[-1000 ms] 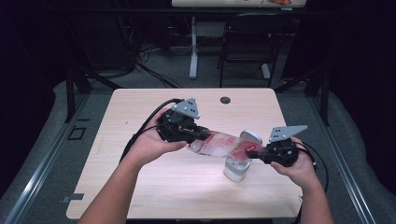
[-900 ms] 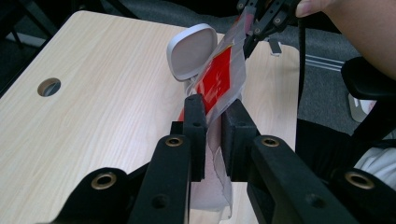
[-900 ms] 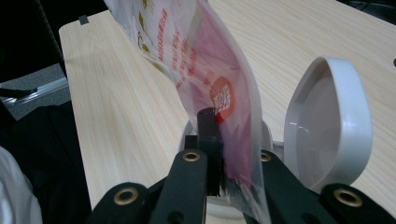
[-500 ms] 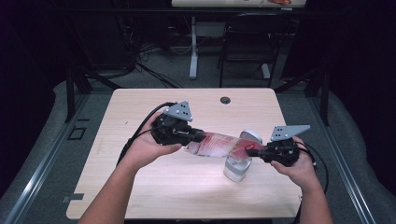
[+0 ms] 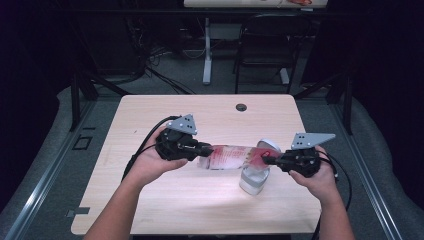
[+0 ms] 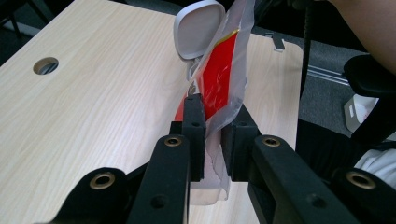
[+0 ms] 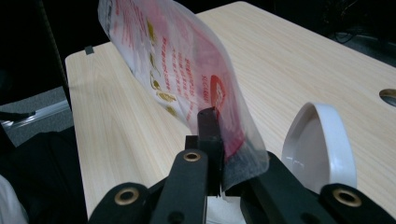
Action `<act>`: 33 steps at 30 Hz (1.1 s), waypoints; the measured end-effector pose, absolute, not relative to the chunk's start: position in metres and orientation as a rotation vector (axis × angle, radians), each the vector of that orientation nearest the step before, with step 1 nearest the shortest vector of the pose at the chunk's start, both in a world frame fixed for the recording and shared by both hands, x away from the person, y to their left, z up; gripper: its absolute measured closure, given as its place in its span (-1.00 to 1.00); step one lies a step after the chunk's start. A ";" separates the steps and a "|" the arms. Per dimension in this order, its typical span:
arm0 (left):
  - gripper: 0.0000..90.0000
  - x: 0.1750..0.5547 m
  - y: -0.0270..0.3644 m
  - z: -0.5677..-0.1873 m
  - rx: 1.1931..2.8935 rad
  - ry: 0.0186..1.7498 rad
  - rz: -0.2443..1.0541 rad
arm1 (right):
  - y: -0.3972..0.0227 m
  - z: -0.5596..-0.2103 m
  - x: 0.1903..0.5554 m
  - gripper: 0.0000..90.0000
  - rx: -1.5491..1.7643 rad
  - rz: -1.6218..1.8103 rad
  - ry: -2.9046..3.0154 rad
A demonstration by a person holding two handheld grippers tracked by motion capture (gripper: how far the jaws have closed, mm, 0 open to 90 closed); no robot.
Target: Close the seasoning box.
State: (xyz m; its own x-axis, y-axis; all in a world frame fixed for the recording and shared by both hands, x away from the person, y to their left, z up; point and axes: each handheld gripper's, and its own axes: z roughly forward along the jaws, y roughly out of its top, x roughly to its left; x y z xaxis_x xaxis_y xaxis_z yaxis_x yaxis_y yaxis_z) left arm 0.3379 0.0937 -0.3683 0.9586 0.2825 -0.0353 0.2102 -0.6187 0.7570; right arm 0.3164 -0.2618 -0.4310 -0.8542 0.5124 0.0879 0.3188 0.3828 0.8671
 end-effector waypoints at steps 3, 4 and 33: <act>0.80 0.338 0.095 -0.370 2.262 0.343 0.107 | -0.260 -0.429 0.316 0.99 0.740 1.480 2.429; 0.80 0.338 0.096 -0.372 2.261 0.348 0.104 | -0.260 -0.429 0.316 0.99 0.740 1.481 2.425; 0.77 0.332 0.139 -0.457 2.156 0.493 0.060 | -0.198 -0.395 0.318 1.00 0.589 1.258 2.472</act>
